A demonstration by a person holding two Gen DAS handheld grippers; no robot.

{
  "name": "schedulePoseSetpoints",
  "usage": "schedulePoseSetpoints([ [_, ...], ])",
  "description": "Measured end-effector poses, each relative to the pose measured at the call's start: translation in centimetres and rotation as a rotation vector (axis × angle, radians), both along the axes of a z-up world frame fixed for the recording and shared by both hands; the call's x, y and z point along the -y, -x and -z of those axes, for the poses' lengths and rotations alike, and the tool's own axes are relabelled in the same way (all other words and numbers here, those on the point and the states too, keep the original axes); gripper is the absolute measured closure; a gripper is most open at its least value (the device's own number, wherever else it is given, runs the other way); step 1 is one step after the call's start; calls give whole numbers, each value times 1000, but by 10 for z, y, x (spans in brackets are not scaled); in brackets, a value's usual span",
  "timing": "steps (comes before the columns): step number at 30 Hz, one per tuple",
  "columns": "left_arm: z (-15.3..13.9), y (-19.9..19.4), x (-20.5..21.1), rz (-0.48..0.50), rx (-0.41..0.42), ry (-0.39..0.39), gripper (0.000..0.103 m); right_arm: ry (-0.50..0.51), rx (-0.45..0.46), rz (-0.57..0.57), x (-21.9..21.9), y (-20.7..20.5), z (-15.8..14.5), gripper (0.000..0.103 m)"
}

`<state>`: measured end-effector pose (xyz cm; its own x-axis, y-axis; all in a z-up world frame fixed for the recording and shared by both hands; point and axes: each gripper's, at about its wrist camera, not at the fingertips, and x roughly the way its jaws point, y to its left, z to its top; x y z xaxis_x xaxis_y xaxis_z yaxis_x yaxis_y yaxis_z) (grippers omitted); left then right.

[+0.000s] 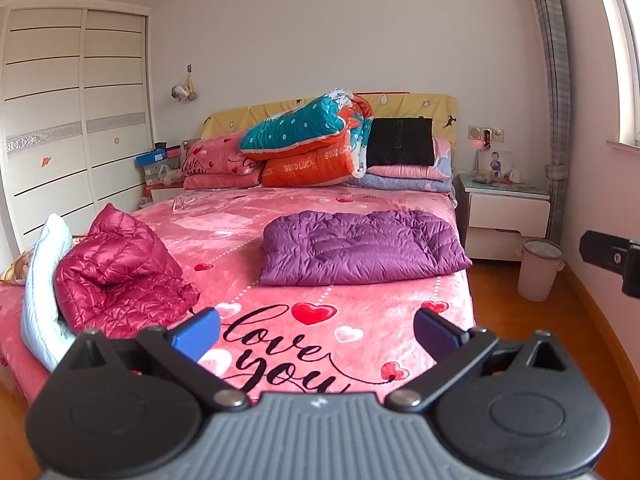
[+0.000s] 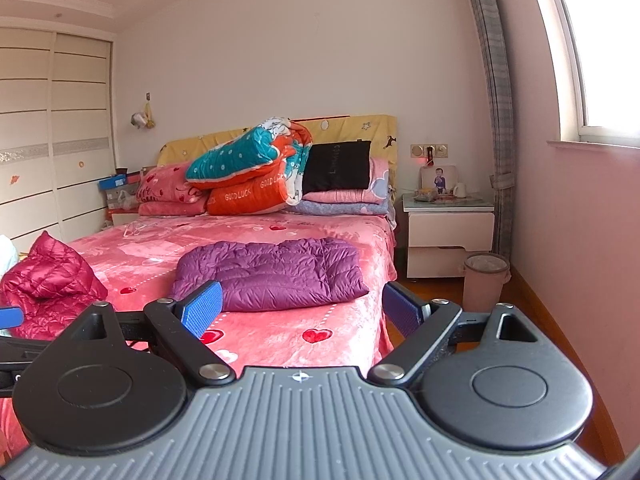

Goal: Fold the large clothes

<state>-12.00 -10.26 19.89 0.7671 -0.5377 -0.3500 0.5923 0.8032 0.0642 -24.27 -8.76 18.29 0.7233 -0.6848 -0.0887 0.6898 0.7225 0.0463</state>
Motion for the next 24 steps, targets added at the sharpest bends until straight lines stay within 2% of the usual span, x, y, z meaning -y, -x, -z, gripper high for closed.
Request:
schedulePoseSetpoints([
  [24,16,-10,7,-2,-50,-15,1,-31,-32,-8,20,-3,10,0],
])
